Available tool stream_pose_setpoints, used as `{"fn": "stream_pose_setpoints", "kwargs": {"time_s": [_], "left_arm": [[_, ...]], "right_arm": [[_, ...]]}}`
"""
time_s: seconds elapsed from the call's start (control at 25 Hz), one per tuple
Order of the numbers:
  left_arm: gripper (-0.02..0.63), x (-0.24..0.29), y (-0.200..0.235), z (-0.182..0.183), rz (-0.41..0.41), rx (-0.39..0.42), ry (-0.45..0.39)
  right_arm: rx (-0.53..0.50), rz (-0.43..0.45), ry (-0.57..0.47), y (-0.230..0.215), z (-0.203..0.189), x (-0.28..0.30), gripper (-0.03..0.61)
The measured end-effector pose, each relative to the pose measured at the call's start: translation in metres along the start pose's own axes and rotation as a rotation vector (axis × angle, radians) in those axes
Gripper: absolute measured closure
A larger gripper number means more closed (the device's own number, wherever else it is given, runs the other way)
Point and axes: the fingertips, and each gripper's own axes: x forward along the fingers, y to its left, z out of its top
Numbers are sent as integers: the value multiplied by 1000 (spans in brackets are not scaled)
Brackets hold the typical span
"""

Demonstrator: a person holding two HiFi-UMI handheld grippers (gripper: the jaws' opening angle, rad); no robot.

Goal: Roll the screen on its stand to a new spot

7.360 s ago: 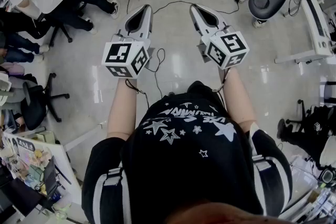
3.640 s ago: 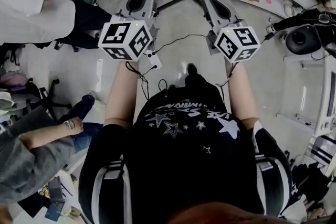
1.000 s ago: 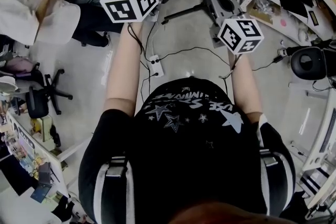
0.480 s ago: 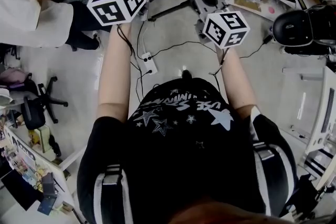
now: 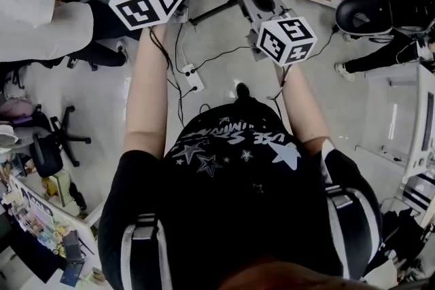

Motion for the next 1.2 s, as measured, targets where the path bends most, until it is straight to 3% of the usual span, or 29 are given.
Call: {"fn": "stream_pose_setpoints", "kwargs": {"time_s": [0.84,1.2], "left_arm": [[413,-41,-35,-3,-33,5,-51],[413,-58,-60,-5,-43,1,-51]], "right_arm": [[41,-159,20,26,-38,-87,571],[33,-108,21,30,-33,-92,571]]}}
